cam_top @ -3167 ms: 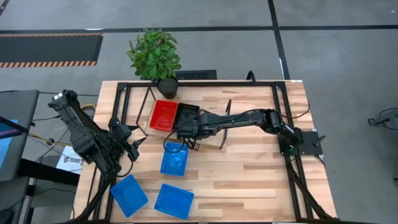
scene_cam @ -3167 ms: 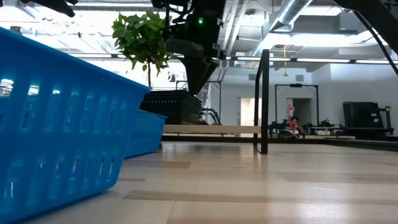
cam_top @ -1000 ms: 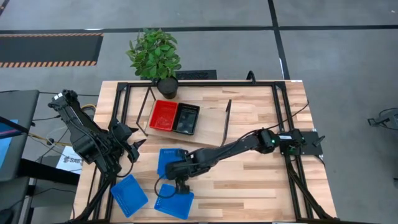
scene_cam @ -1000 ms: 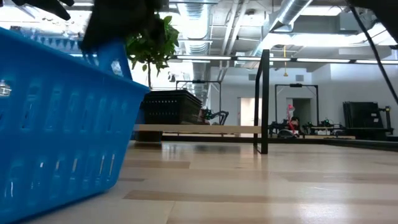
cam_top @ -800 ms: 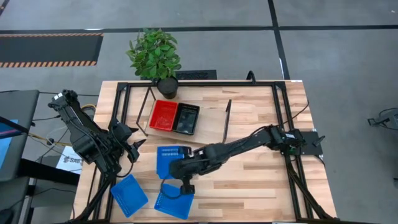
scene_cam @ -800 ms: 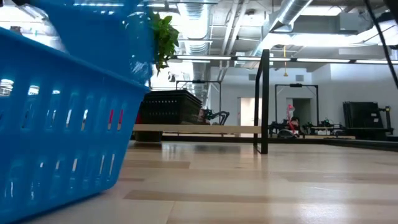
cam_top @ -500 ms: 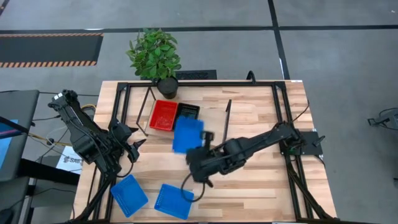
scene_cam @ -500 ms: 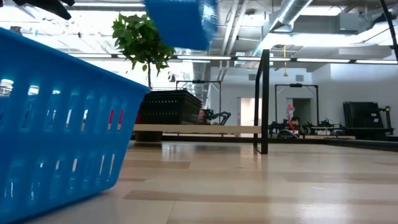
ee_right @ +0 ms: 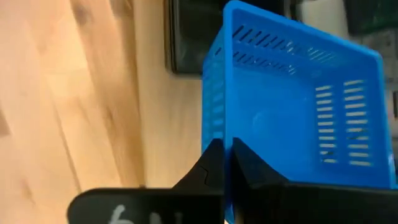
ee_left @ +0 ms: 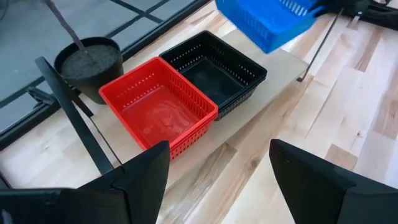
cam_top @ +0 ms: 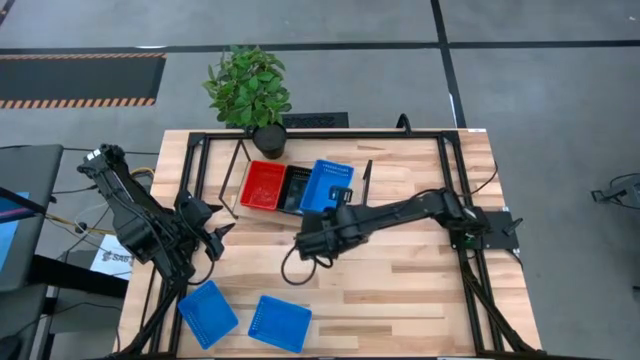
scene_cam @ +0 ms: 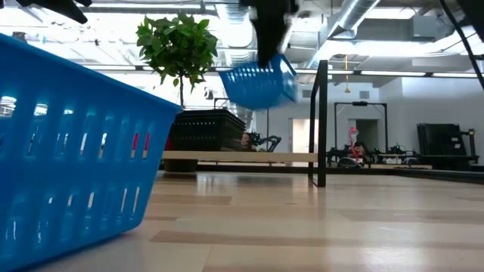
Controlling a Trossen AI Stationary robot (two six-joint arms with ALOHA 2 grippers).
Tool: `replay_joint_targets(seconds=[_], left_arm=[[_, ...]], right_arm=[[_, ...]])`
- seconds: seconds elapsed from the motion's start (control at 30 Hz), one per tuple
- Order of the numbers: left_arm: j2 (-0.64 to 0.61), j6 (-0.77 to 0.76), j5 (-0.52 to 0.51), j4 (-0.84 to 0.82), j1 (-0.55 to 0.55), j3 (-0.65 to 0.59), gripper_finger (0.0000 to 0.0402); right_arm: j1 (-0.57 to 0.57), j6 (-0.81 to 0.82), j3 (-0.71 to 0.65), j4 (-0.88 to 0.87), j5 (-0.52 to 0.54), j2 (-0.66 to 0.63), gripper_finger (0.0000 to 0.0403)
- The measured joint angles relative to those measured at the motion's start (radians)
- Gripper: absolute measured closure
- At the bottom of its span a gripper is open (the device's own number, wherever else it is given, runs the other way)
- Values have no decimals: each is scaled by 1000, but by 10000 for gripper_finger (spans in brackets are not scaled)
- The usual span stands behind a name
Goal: Stack baskets on shelf by color
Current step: Put the top blue basket on the shelf
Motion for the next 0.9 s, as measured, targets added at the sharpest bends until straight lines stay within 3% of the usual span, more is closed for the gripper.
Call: replay_joint_targets(seconds=[0.4, 0.9], left_arm=[[0, 26, 14, 0, 0, 0, 136], [1, 25, 8, 0, 0, 0, 136]], right_arm=[[0, 40, -204, 29, 12, -114, 395], [-40, -75, -745, 577, -71, -320, 388]])
